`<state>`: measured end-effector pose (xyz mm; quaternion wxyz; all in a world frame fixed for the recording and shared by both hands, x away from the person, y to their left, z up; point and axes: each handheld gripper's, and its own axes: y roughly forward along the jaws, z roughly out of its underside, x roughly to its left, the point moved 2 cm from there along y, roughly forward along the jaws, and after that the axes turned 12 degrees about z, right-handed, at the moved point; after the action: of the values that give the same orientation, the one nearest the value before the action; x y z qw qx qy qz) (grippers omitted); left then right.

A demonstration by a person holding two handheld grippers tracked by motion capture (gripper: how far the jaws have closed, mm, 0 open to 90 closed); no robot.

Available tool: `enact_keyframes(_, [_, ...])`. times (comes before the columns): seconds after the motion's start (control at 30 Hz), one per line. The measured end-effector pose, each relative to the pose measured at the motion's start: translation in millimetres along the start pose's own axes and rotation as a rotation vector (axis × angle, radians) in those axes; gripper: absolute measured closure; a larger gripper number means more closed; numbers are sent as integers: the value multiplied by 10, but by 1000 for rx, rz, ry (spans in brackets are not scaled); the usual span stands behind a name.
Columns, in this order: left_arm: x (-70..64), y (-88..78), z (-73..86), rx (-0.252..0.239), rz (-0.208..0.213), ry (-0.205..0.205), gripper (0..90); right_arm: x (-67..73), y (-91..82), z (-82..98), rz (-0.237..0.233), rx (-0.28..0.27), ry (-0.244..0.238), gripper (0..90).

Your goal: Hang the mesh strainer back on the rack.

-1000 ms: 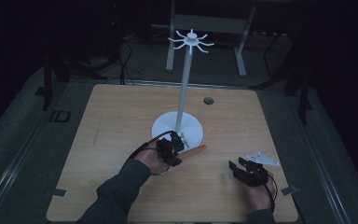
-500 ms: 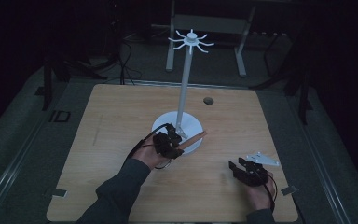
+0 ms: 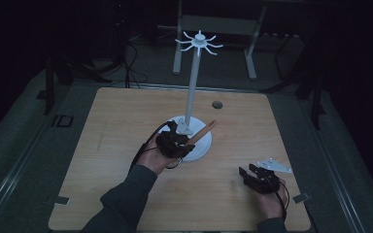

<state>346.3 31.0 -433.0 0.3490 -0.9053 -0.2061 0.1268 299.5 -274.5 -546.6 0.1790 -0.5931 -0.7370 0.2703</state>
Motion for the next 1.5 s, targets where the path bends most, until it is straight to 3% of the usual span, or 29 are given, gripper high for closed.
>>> enact_keyframes(0.23, [-53,-186,-97,-108,-32,-9,697,1,-3,-2,4,-2,-4,515])
enact_keyframes(0.63, [-100,-407,-193,-219,-68,-7,697,-7,-5,-1,9,1,2,513])
enact_keyframes(0.8, [-81,-504,-209,-282,-85,-36,697,-3,-4,-1,9,1,3,512])
enact_keyframes(1.2, [-91,-624,-260,-357,-97,-64,697,-8,0,1,11,2,3,512])
enact_keyframes(1.5, [-119,-706,-315,-450,-124,-73,698,-9,2,2,12,4,2,512])
